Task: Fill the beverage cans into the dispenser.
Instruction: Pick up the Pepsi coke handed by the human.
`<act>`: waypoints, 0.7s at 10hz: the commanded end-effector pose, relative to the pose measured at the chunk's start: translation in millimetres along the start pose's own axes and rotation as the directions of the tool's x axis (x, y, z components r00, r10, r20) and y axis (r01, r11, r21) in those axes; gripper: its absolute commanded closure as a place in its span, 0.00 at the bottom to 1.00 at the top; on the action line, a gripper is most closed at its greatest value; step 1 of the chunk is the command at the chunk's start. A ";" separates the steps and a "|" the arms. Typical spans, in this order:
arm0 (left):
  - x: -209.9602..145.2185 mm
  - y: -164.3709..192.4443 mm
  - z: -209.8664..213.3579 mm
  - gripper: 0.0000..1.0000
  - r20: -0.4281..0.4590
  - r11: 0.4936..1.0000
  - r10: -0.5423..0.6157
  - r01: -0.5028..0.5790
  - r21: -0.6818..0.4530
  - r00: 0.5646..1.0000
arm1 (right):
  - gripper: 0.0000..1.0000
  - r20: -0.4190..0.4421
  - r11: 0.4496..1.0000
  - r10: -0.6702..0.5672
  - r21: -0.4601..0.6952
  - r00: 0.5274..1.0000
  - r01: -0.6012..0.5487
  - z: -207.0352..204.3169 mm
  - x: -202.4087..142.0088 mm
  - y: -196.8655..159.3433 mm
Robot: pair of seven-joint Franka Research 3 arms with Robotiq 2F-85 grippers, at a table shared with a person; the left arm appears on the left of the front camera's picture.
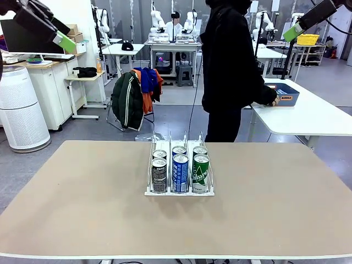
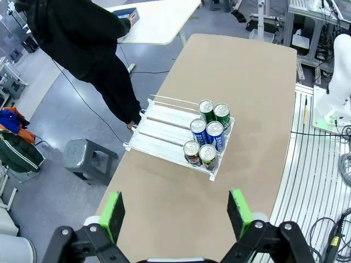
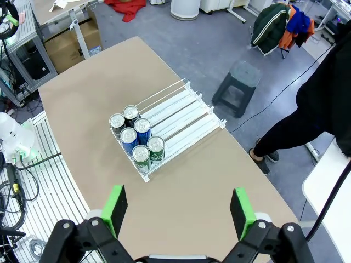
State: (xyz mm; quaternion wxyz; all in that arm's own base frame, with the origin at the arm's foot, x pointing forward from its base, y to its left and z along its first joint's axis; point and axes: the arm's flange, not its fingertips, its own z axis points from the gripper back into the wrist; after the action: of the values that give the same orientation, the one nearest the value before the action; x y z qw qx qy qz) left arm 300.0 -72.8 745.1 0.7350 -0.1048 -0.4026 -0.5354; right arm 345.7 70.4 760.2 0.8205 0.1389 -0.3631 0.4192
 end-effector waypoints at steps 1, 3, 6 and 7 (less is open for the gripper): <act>-0.7 1.1 -3.5 0.00 0.015 0.999 -0.001 0.001 0.033 1.000 | 0.00 -0.003 1.000 0.001 0.000 1.000 -0.001 -1.0 -0.9 0.2; 0.6 -5.1 -2.2 0.00 0.023 0.994 -0.019 0.017 0.112 1.000 | 0.00 -0.003 1.000 0.001 0.000 1.000 -0.001 -1.0 -0.9 0.2; 4.8 -0.8 0.7 0.00 0.002 1.000 -0.005 0.005 0.024 1.000 | 0.00 -0.003 1.000 0.001 0.000 1.000 -0.001 -1.0 -0.9 0.2; 4.8 -0.8 0.7 0.00 0.002 1.000 -0.005 0.005 0.024 1.000 | 0.00 -0.003 1.000 0.001 0.000 1.000 -0.001 -1.0 -0.9 0.2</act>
State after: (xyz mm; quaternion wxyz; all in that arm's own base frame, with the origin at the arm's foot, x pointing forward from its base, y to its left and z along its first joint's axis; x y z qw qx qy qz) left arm 298.7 -77.6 749.5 0.7350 -0.0881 -0.4137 -0.5299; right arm 345.7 70.4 760.2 0.8205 0.1389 -0.3631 0.4191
